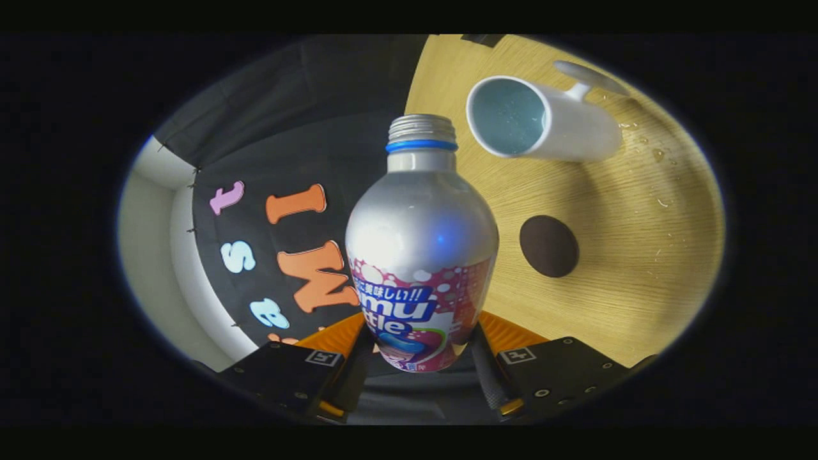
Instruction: Take the bottle from table, then pour the juice into the cup, finally place the bottle on the coaster
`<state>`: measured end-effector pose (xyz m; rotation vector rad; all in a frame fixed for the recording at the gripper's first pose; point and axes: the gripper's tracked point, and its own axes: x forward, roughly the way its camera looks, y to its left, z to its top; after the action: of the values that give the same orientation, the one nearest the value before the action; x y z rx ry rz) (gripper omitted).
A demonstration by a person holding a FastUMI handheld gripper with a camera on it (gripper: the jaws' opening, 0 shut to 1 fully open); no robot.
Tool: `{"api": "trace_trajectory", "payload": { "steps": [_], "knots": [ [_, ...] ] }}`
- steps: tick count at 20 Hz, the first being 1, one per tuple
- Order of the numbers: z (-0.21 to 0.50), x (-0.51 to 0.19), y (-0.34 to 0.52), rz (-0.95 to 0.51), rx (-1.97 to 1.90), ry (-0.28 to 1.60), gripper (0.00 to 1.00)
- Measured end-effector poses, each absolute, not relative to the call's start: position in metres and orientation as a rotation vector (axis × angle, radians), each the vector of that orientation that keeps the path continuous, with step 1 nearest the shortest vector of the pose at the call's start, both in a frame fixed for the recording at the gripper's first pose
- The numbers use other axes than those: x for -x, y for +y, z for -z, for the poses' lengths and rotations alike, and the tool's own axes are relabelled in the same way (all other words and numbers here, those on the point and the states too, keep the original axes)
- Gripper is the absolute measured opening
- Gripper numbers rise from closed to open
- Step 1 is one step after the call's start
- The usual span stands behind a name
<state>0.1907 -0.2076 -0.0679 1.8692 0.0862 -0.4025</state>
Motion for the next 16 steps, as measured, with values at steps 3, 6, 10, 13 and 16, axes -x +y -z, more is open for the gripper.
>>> {"api": "trace_trajectory", "payload": {
  "steps": [3,6,10,13,16],
  "knots": [
    [0.063,-0.191,-0.210,0.408,-1.896,0.082,0.75],
    [0.059,-0.191,-0.212,0.402,-1.922,0.082,0.74],
    [0.056,-0.192,-0.215,0.412,-1.938,0.083,0.74],
    [0.057,-0.194,-0.214,0.419,-1.949,0.089,0.74],
    [0.055,-0.194,-0.214,0.423,-1.964,0.094,0.75]
  ]
}}
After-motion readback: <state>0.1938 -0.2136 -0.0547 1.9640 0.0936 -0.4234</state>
